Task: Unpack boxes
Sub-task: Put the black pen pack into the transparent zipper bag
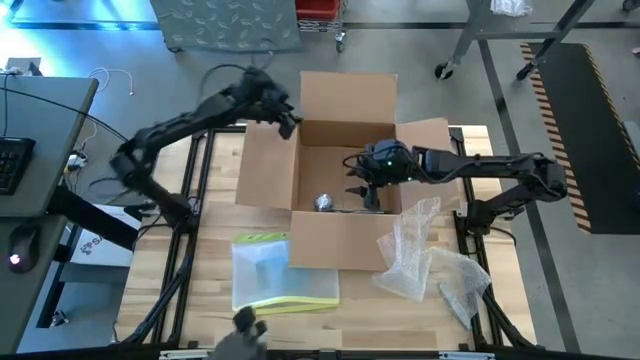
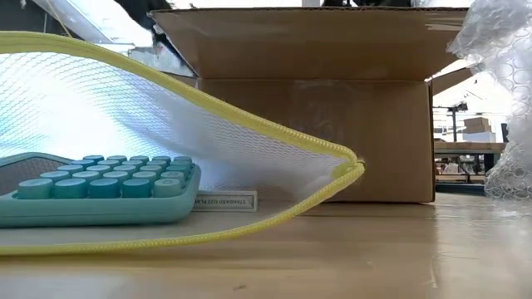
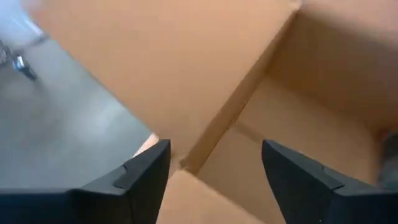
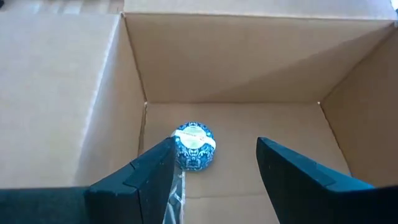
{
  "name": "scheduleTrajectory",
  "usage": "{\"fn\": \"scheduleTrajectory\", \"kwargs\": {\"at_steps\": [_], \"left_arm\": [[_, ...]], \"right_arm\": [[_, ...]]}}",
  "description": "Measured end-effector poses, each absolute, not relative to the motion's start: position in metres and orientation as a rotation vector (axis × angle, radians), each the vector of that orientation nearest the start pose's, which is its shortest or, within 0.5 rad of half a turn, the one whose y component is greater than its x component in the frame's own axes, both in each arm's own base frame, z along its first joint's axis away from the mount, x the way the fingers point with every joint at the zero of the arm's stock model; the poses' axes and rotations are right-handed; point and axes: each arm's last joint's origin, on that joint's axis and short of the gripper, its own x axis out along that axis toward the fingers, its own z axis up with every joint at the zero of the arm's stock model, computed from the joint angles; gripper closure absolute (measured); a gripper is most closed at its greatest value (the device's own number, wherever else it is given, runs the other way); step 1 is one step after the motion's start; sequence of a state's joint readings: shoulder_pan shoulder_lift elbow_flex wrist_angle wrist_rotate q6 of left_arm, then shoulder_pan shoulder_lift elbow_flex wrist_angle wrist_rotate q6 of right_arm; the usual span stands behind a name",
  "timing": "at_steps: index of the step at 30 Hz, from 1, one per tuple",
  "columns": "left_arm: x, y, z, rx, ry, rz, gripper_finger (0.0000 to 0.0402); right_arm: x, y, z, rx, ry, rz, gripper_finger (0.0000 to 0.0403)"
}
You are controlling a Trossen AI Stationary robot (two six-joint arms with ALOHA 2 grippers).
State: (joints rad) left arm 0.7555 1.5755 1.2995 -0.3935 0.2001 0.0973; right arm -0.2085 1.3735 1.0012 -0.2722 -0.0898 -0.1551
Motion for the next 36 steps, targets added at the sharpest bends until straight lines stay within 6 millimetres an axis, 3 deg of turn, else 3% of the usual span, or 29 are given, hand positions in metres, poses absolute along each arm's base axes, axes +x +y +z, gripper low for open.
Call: {"fn": "scheduleTrajectory", "kwargs": {"at_steps": [4,11,14,18,22,30,36], "left_arm": [[0.277,0.255,0.255,-0.237,0.746,0.474,0.0163],[0.295,0.267,0.228,-0.234,0.776,0.444,0.0170],[0.295,0.267,0.225,-0.230,0.782,0.450,0.0206],[0.295,0.267,0.226,-0.217,0.785,0.441,0.0286],[0.292,0.263,0.238,-0.213,0.755,0.440,0.0364],[0.276,0.237,0.312,0.059,0.623,0.718,0.0371],[0.268,0.203,0.349,0.210,0.584,0.905,0.0373]], "right_arm": [[0.289,-0.057,0.267,-0.003,0.644,-0.049,0.0192],[0.290,-0.049,0.266,0.003,0.651,-0.015,0.0192],[0.290,-0.046,0.266,-0.011,0.649,-0.004,0.0192],[0.291,-0.046,0.267,-0.014,0.640,-0.004,0.0192],[0.291,-0.047,0.271,-0.024,0.613,-0.025,0.0192],[0.280,-0.049,0.296,-0.100,0.515,-0.160,0.0192],[0.281,-0.058,0.290,-0.170,0.561,-0.280,0.0192]]}}
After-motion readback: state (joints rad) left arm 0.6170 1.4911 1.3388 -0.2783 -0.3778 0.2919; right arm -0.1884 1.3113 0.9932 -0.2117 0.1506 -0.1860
